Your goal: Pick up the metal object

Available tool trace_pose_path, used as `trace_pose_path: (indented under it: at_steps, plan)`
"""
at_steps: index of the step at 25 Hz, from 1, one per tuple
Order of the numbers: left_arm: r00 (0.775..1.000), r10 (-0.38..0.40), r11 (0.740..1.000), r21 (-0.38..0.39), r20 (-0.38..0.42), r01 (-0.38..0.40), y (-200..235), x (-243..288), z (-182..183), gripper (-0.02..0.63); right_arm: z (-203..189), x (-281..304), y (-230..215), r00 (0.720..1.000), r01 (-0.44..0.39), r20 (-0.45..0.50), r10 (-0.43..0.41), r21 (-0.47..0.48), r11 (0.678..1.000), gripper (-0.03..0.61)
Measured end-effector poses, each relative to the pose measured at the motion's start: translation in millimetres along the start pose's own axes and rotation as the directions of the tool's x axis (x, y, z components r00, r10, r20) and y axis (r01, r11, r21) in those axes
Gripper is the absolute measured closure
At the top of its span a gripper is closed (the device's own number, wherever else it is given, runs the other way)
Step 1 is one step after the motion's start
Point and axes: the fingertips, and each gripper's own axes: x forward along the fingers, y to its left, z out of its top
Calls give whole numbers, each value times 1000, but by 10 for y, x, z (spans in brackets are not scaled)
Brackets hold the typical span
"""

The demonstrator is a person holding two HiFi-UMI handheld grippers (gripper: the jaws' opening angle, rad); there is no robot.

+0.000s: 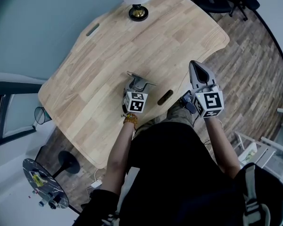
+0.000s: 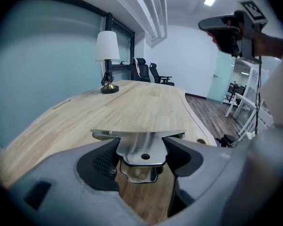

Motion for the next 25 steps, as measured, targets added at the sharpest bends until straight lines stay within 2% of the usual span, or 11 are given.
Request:
trace_pose_path:
  at_steps: [6, 13, 16, 25]
  plan:
    - [995, 22, 1000, 12, 93, -23, 60, -202, 374, 310, 24, 70, 83, 1000, -25, 10, 25, -4, 1000, 574]
    - [974, 46, 998, 23, 221, -52, 111, -536, 929, 310, 54, 110, 182, 999, -46, 18, 46, -9, 999, 574]
    - [955, 52, 998, 27, 292, -62, 120, -751, 1239, 310, 88, 137, 227, 998, -56, 27, 56, -12, 998, 574]
    - [878, 77, 992, 50, 473, -114, 171, -1301, 2014, 310, 196, 191, 341, 995, -88, 50, 89, -26, 996, 574]
